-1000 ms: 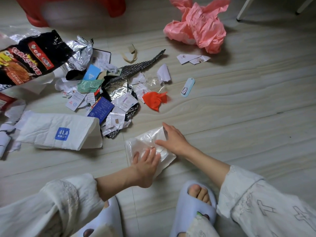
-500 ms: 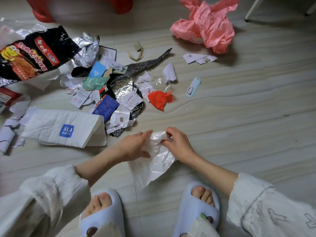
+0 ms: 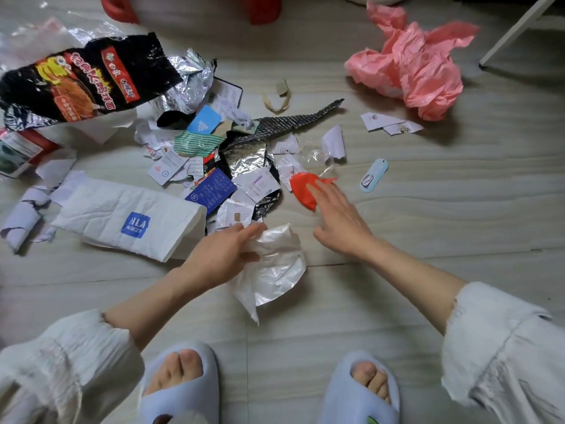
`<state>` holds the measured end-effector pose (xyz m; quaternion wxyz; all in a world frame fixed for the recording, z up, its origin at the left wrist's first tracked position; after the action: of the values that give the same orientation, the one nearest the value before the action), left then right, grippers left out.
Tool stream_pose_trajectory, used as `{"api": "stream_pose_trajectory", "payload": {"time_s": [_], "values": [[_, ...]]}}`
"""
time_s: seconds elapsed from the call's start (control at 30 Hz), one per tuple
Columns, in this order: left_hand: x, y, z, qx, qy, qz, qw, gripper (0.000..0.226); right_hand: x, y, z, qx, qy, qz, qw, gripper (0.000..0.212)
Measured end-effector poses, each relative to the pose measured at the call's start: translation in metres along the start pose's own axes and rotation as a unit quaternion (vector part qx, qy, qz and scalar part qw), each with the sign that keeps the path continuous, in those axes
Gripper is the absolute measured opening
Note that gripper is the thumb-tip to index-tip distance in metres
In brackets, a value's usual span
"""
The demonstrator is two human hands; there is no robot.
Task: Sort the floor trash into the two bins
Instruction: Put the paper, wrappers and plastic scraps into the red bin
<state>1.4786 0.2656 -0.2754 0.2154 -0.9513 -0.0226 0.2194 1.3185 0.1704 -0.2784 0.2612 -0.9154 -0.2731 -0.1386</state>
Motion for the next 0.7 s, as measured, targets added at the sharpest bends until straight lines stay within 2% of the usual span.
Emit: {"api": "stream_pose_trajectory", "payload": {"time_s": [0.07, 0.13, 0.23, 0.3, 0.47, 0.6, 0.7], "values": [[0.01, -0.003, 0.005, 0.011, -0.008, -0.008, 1.0, 0.061, -0.006, 0.019, -0.004, -0.009, -0.078, 0.009, 0.997, 0.072], [0.016, -0.004, 0.009, 0.019, -0.018, -0.01, 1.0, 0.062, -0.008, 0.034, 0.004, 0.018, -0.12, 0.023, 0.992, 0.064], [0.023, -0.005, 0.008, 0.018, -0.03, -0.02, 0.999, 0.058, -0.008, 0.044, 0.02, 0.044, -0.089, 0.065, 0.993, 0.061], [0.027, -0.003, 0.01, 0.018, -0.043, -0.027, 0.999, 0.056, -0.002, 0.041, 0.025, 0.025, -0.103, 0.063, 0.992, 0.055], [0.02, 0.001, 0.013, 0.022, -0.041, -0.014, 0.999, 0.056, 0.002, 0.017, 0.036, -0.054, -0.114, 0.004, 0.992, 0.024], [0.013, 0.004, 0.012, 0.017, -0.037, -0.004, 0.999, 0.055, -0.015, 0.009, 0.04, -0.054, -0.083, 0.032, 0.995, 0.025], [0.011, 0.004, 0.012, 0.018, -0.042, -0.002, 0.999, 0.054, -0.038, 0.009, 0.024, -0.121, -0.019, 0.097, 0.988, 0.028]]}}
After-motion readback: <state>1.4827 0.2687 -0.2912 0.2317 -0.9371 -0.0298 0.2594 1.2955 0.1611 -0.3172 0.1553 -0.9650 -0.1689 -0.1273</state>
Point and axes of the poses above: each hand's wrist, its own y-axis towards the middle knuckle, its own z-axis out of the palm, x = y × z, the point moved 7 cm from there along y, towards the middle knuckle, and after that the axes turned 3 degrees about -z, right-handed, at the moved point
